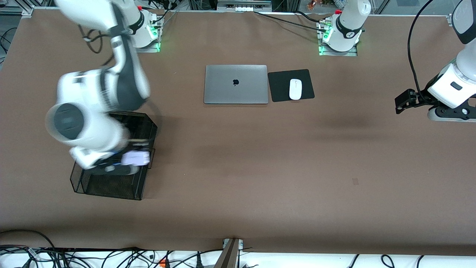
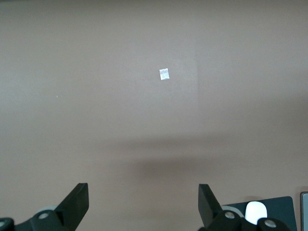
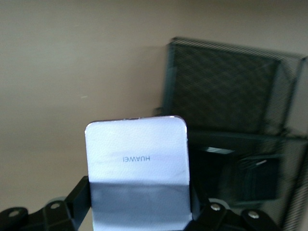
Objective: Place phones with both arms
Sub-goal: 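Carry the white phone with the right gripper into the basket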
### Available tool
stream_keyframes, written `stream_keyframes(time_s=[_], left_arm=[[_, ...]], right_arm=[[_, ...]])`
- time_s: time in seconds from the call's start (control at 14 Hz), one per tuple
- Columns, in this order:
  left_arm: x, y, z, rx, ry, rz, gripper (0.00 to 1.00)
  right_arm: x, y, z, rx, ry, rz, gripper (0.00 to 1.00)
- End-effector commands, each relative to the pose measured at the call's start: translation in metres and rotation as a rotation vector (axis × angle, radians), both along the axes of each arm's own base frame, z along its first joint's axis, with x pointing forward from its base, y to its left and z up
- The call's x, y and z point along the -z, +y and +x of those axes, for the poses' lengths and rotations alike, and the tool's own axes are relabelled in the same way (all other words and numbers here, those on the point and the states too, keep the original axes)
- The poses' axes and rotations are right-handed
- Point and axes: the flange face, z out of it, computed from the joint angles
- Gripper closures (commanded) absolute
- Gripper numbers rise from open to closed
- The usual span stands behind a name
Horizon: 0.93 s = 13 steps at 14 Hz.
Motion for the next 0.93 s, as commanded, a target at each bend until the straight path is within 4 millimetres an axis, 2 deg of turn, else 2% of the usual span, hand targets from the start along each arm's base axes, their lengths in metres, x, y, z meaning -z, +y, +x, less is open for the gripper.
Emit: stream_keyframes(time_s=[0.0, 0.14, 0.21, 0.36, 0.5, 0.64, 0.86], left_arm=[[-0.004, 0.000, -0.002, 0.008, 0.003, -0.011, 0.00], [-0.004, 0.000, -0.002, 0.008, 0.003, -0.011, 0.00], [-0.004, -0.001, -0.002, 0.010, 0.003, -0.012, 0.00], [-0.004, -0.001, -0.002, 0.010, 0.003, -0.012, 0.00], [-0.004, -0.002, -0.002, 0.011, 0.003, -0.012, 0.00], [-0.005, -0.002, -0.002, 0.011, 0.001, -0.012, 0.00], [-0.005, -0.002, -0.002, 0.011, 0.001, -0.012, 0.00]], right_arm=[[0.007, -0.054, 0.017, -0.079, -0.022, -0.004, 1.00], [0.028, -0.093, 0.031, -0.099, -0.043, -0.018, 1.00], [0.045, -0.111, 0.038, -0.099, -0.053, -0.027, 1.00], [0.078, -0.129, 0.047, -0.098, -0.067, -0.028, 1.00], [0.109, -0.137, 0.051, -0.070, -0.058, 0.002, 1.00], [0.141, -0.137, 0.052, -0.052, -0.039, 0.024, 1.00], [0.171, -0.140, 0.047, -0.018, -0.012, 0.033, 0.99]])
